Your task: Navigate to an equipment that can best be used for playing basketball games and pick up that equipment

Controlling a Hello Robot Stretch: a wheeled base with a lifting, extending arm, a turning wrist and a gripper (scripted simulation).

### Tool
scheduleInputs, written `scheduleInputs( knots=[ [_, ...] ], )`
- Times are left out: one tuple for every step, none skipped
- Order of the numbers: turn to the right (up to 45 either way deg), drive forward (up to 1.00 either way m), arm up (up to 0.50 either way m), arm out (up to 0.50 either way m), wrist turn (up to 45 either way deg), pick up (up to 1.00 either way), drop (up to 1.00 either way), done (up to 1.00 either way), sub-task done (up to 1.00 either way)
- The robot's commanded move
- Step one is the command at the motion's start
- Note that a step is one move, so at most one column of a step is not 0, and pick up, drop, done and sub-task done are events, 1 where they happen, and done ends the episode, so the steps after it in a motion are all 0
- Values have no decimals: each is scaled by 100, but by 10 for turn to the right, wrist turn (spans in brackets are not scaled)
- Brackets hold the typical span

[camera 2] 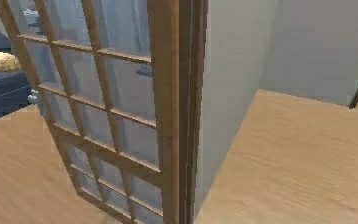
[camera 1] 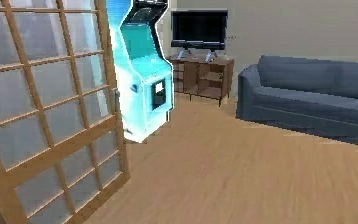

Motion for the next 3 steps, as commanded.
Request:
scheduleInputs(
  knots=[
    [270, 0, 0, 0, 0, 0, 0, 0, 0],
    [0, 100, 0, 0, 0, 0, 0, 0, 0],
    [60, 0, 0, 0, 0, 0, 0, 0, 0]
  ],
)
